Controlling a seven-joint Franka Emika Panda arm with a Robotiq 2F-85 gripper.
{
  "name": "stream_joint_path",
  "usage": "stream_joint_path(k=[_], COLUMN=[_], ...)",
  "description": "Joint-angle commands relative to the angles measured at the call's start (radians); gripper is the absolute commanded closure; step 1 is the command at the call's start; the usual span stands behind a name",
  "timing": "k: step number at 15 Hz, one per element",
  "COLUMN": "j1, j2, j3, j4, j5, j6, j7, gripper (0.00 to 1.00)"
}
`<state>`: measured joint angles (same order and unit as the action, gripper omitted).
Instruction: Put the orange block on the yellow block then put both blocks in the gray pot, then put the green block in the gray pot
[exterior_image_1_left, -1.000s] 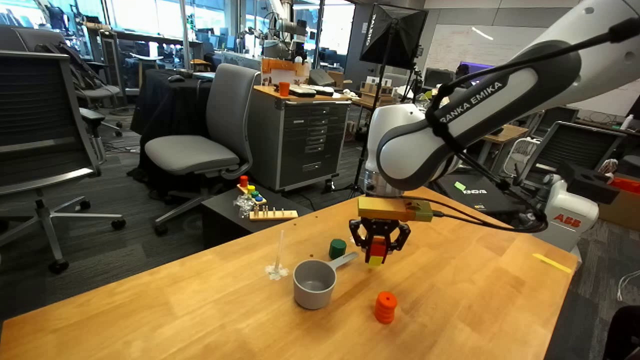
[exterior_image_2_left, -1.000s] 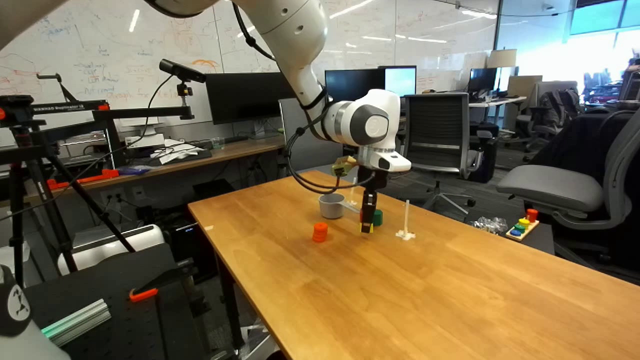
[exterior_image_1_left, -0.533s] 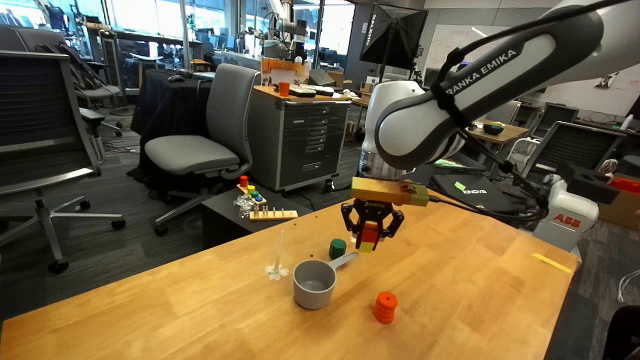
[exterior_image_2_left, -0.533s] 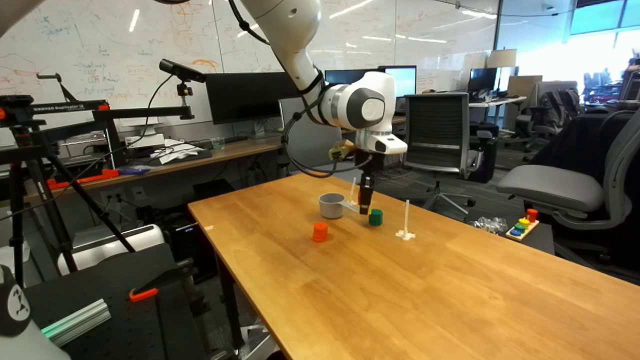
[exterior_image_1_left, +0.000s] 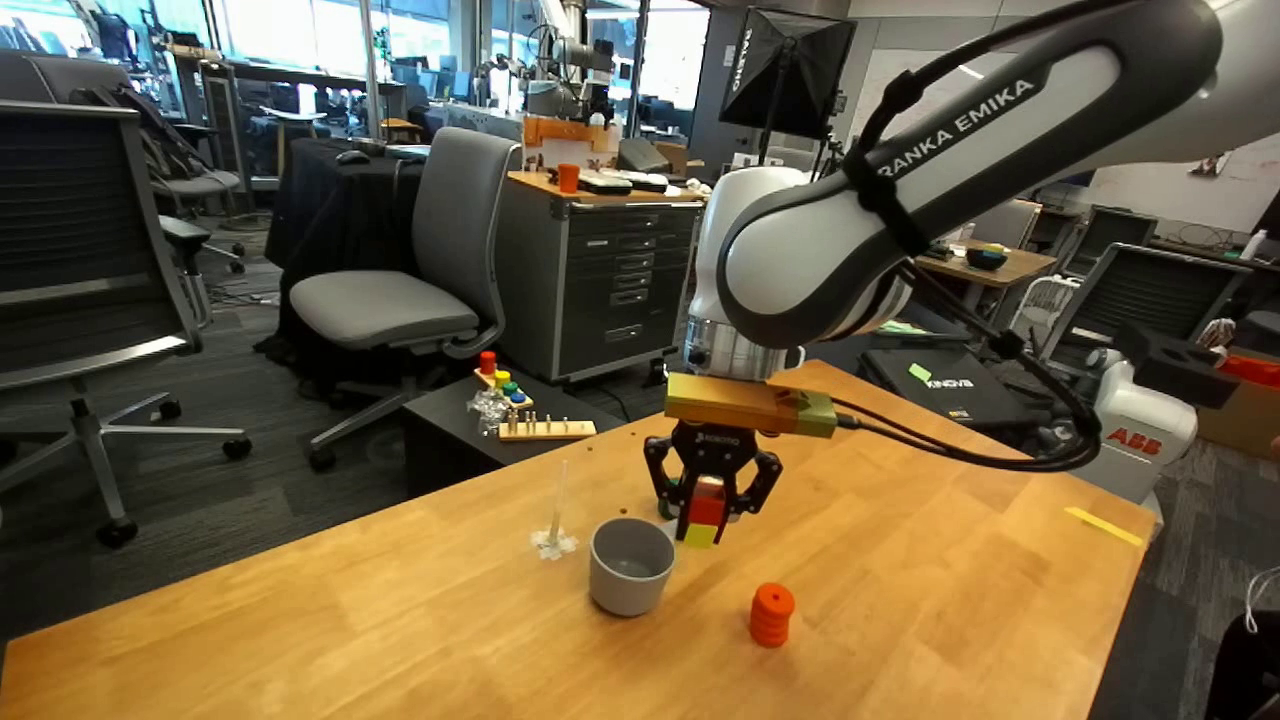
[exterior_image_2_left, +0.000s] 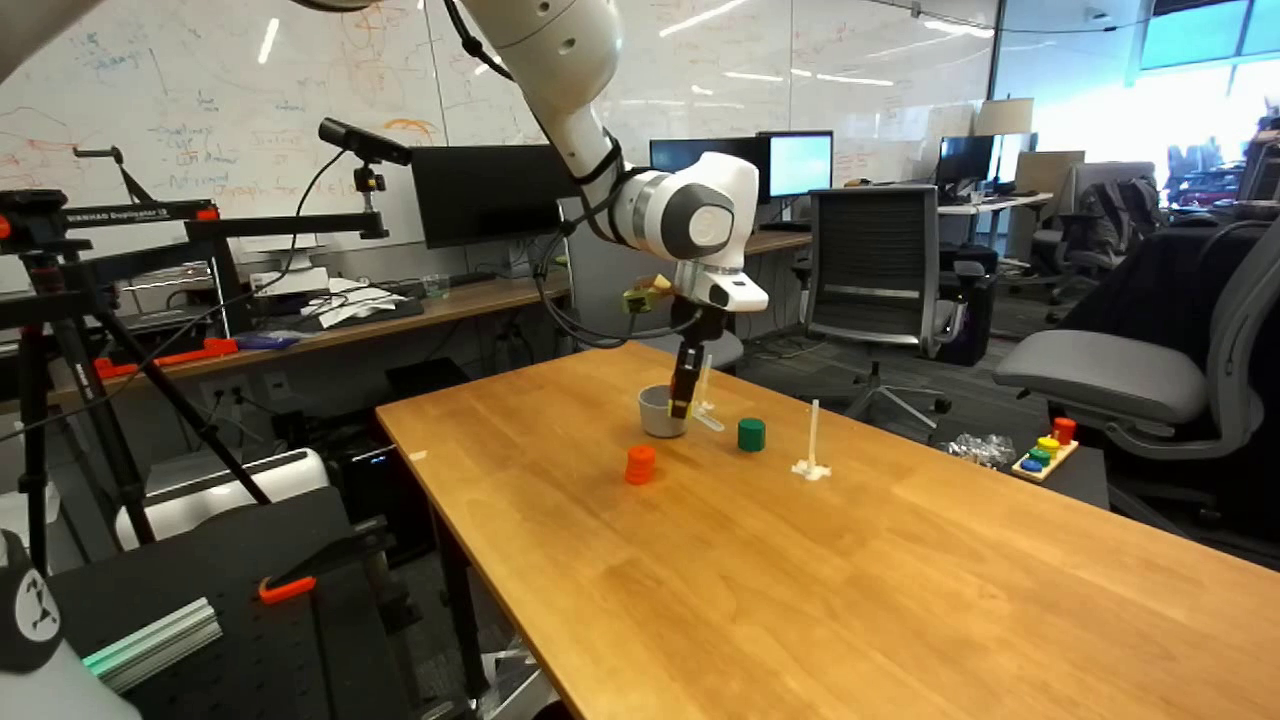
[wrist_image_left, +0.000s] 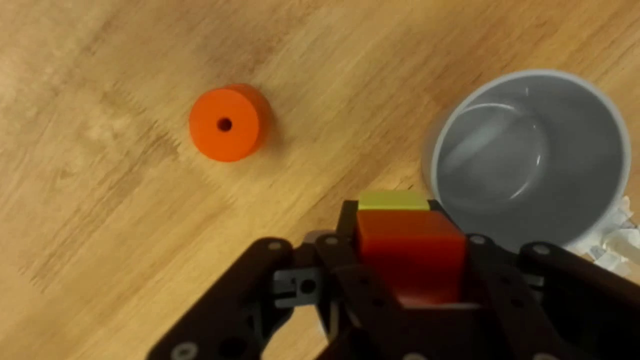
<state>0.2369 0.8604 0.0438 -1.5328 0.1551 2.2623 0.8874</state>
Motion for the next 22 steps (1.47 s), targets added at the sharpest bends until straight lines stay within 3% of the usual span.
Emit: stream_joint_path(k=[1, 19, 20, 21, 22], j1=[0.016, 0.081, 0.081, 0.079, 0.079], j2=[0.023, 0.05, 0.056, 0.06, 0.065], j3=[0.007, -0.005, -0.006, -0.006, -0.009], j4=[0.053, 0.163, 0.17, 0.174, 0.177], j5=[0.02, -0.002, -0.005, -0.005, -0.009], j6=[-0.041, -0.059, -0.065, -0.068, -0.073], j7=[0.01, 0.064, 0.063, 0.059, 0.057], gripper=[0.87, 0.86, 0.39, 0.39, 0.32])
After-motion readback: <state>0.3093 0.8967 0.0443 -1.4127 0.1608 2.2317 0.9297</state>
